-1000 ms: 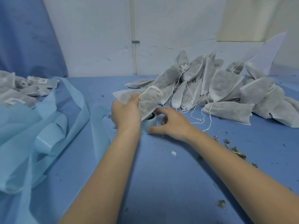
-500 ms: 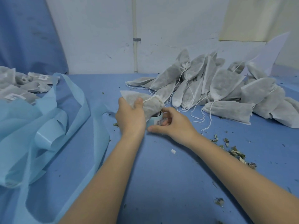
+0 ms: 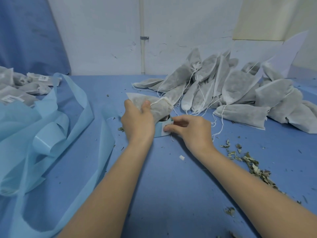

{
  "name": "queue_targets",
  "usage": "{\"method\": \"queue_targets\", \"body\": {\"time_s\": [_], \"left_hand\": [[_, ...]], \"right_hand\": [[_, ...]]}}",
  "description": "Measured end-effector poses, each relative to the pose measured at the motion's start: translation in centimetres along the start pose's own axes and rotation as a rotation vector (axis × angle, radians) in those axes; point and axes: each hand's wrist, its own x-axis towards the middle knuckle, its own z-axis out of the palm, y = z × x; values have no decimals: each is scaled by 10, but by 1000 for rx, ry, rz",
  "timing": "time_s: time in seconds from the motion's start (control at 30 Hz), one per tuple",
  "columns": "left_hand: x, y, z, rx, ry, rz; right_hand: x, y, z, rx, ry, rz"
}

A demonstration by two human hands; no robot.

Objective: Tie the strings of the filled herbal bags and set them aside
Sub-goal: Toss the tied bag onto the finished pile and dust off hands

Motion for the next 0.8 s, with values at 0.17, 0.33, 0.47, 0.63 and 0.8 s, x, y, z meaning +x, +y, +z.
{"method": "queue_targets", "body": {"time_s": [0.17, 0.33, 0.47, 0.63, 0.8], "left_hand": [[0, 2, -1, 4, 10, -12], [-3, 1, 2, -2, 18, 3], [-5, 1, 3, -4, 41, 19], [-8, 1, 4, -5, 64, 36], [-9, 0, 4, 2, 83, 52]], "right_hand": [[-2, -2, 1, -14, 45, 4], [-3, -3, 2, -40, 33, 9], [-6, -2, 6, -115, 40, -5], [-9, -4, 12, -197, 38, -47], [-15, -9, 10, -227, -46, -118]]}}
